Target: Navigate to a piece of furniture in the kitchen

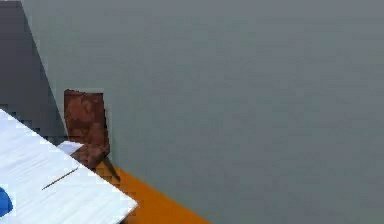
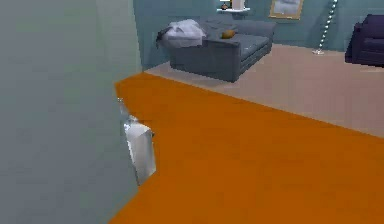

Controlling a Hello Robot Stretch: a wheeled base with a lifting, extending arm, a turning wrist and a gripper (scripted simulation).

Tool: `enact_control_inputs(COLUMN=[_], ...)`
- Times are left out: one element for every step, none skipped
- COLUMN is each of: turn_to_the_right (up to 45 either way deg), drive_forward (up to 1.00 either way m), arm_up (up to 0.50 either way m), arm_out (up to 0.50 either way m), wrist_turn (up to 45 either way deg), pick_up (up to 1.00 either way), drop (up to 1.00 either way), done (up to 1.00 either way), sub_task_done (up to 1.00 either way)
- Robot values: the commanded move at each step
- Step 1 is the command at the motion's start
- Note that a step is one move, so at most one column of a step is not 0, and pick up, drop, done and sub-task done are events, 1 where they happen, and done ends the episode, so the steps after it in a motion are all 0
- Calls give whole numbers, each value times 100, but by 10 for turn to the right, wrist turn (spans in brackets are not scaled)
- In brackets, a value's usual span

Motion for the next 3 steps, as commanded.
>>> enact_control_inputs(turn_to_the_right=[270, 0, -450], drive_forward=[0, 35, 0], arm_up=[0, 0, 0], arm_out=[0, 0, 0], wrist_turn=[0, 0, 0], pick_up=[0, 0, 0], drop=[0, 0, 0], done=[0, 0, 0], sub_task_done=[0, 0, 0])
